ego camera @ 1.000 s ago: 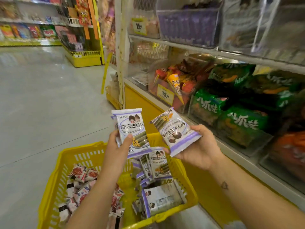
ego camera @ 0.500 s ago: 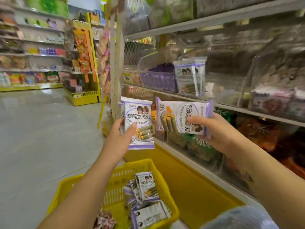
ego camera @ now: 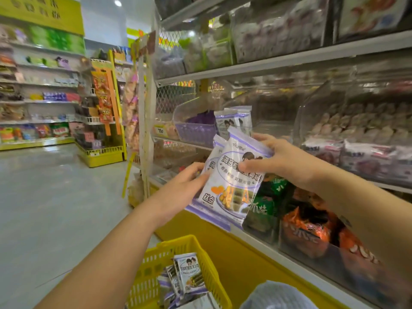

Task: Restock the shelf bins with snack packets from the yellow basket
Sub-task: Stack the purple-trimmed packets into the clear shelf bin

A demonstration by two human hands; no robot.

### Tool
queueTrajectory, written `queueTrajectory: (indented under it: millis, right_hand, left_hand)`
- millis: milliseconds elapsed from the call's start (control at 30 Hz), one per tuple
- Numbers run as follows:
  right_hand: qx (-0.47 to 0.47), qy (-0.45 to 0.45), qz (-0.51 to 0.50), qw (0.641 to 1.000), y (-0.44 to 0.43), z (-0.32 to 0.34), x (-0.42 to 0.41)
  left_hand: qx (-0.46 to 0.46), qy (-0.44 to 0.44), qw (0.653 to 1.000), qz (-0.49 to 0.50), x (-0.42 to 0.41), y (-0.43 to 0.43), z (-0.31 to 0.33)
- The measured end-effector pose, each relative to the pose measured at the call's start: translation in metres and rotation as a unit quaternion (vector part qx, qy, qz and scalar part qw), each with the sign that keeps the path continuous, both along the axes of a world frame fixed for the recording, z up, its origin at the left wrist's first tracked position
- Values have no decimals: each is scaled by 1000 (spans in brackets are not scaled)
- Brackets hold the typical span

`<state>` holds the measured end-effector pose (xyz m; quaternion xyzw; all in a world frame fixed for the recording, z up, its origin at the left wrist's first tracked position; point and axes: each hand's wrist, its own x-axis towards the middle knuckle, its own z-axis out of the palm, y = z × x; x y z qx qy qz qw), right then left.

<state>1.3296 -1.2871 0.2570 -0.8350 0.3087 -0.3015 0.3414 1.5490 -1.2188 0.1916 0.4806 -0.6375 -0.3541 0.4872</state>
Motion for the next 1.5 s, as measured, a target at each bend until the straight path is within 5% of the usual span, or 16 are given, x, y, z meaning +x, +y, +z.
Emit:
queueTrajectory:
  millis: [167,433,533,700,800,867,967,1067,1400,1500]
  right_hand:
    - [84,25,82,993,-11,30,-7]
    - [93,-74,44,992,-37,82,-9]
    - [137,-87,113,980,-53,102,-15]
    - [138,-96,137,976,-80,123,-33]
    - [40,-162,14,986,-89,139,-42]
    - [-123,-127,-69,982,-92,149,-44]
    - [-345,-49,-145,926,-95,155,-41]
    - [-464,37,-209,860,-107,154,-38]
    - [-524,302,-258,754,-173,127,-2]
    - [-530,363,-261,720,-190,120,7]
  left_hand:
    - [-41,-7,999,-8,-15,-7,25]
    - [-55,79,991,-96,-30,-39,80]
    - [-60,94,985,-135,-31,-58,104]
    - [-104,54,983,-139,-46,-108,137]
    - [-140,2,977,-161,-53,-132,152]
    - [-201,-63,970,-122,-54,-147,163]
    - [-279,-147,948,-42,-59,-169,180]
    - [-298,-152,942,-1,-63,-195,184]
    - [-227,-363,889,161,-27,-255,140]
    - [-194,-401,885,136,-14,-263,125]
